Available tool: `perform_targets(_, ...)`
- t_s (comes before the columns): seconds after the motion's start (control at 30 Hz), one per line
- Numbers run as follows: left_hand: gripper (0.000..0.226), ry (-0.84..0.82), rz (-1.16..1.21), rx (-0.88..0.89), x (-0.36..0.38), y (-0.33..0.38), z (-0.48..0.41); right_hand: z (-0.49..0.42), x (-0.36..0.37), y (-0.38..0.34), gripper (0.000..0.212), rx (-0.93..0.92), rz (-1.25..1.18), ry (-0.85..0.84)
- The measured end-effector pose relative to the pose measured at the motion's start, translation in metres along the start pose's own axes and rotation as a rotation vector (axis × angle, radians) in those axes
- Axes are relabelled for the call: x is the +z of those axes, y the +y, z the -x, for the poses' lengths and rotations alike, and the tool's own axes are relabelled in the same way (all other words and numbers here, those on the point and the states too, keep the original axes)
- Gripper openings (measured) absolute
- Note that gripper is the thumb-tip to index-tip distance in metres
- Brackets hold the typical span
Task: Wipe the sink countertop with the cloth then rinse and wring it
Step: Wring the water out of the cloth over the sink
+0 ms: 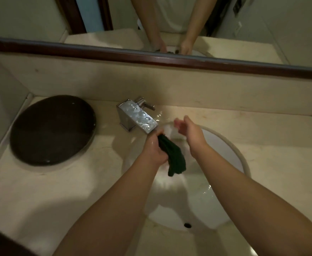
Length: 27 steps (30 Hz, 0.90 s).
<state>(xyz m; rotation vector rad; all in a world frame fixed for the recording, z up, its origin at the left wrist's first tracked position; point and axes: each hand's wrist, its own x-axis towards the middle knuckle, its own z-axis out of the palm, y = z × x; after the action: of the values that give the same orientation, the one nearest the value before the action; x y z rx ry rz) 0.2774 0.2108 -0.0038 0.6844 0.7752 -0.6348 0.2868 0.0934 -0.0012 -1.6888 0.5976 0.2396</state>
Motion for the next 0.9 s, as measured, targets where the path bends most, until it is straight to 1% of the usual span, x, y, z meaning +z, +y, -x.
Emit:
perform_targets(0.03, 0.012, -0.007, -0.017, 0.004, 0.003, -0.005, 0.008, 0.002, -0.016, 0.011, 0.055, 0.115, -0.029, -0.086)
perform_targets(0.07, 0.009, -0.018, -0.018, 0.015, 0.007, -0.011, 0.015, 0.005, -0.032, 0.020, 0.063, 0.233, -0.055, -0.221)
perform_targets(0.13, 0.006, -0.070, -0.004, 0.063, 0.016, -0.021, 0.029, 0.015, -0.057, 0.031, 0.077, 0.395, -0.137, -0.545)
perform_targets(0.17, 0.009, -0.103, -0.009, 0.087, 0.023, -0.028, 0.038, 0.023, -0.067, 0.034, 0.081, 0.456, -0.204, -0.687)
perform_targets(0.2, 0.017, -0.129, -0.047, 0.108, 0.029, -0.034, 0.047, 0.033, -0.075, 0.036, 0.083, 0.491, -0.267, -0.802)
perform_targets(0.23, 0.026, -0.148, -0.120, 0.134, 0.036, -0.039, 0.054, 0.043, -0.082, 0.036, 0.083, 0.486, -0.328, -0.901)
perform_targets(0.3, 0.045, -0.158, -0.319, 0.258, 0.044, -0.044, 0.065, 0.055, -0.092, 0.035, 0.077, 0.446, -0.434, -1.030)
perform_targets(0.37, 0.070, -0.140, -0.587, 0.455, 0.043, -0.046, 0.074, 0.062, -0.103, 0.030, 0.079, 0.457, -0.521, -1.093)
perform_targets(0.4, 0.079, -0.148, -0.737, 0.566, 0.041, -0.046, 0.078, 0.062, -0.107, 0.025, 0.076, 0.471, -0.523, -1.116)
perform_targets(0.47, 0.087, -0.190, -1.026, 0.804, 0.034, -0.047, 0.085, 0.063, -0.114, 0.010, 0.054, 0.487, -0.450, -1.148)
perform_targets(0.5, 0.087, -0.210, -1.146, 0.906, 0.031, -0.049, 0.089, 0.065, -0.117, 0.001, 0.045, 0.476, -0.379, -1.139)
perform_targets(0.53, 0.085, -0.229, -1.249, 0.981, 0.030, -0.050, 0.092, 0.066, -0.121, -0.007, 0.041, 0.457, -0.289, -1.124)
perform_targets(0.6, 0.081, -0.225, -1.500, 1.105, 0.030, -0.050, 0.098, 0.069, -0.127, -0.020, 0.040, 0.423, -0.120, -1.112)
perform_targets(0.67, 0.077, -0.140, -1.775, 1.277, 0.029, -0.046, 0.099, 0.072, -0.129, -0.032, 0.042, 0.425, -0.053, -1.180)
perform_targets(0.7, 0.072, -0.115, -1.850, 1.377, 0.029, -0.044, 0.099, 0.074, -0.129, -0.039, 0.044, 0.423, -0.033, -1.234)
perform_targets(0.73, 0.064, -0.108, -1.866, 1.480, 0.028, -0.043, 0.097, 0.077, -0.127, -0.044, 0.045, 0.420, -0.003, -1.280)
perform_targets(0.8, 0.037, -0.056, -1.751, 1.698, 0.032, -0.043, 0.093, 0.083, -0.121, -0.056, 0.044, 0.414, 0.059, -1.324)
perform_targets(0.87, 0.014, 0.011, -1.655, 1.842, 0.039, -0.037, 0.094, 0.088, -0.114, -0.064, 0.040, 0.381, 0.127, -1.254)
perform_targets(0.9, 0.010, 0.008, -1.666, 1.888, 0.042, -0.031, 0.094, 0.092, -0.111, -0.068, 0.036, 0.345, 0.186, -1.172)
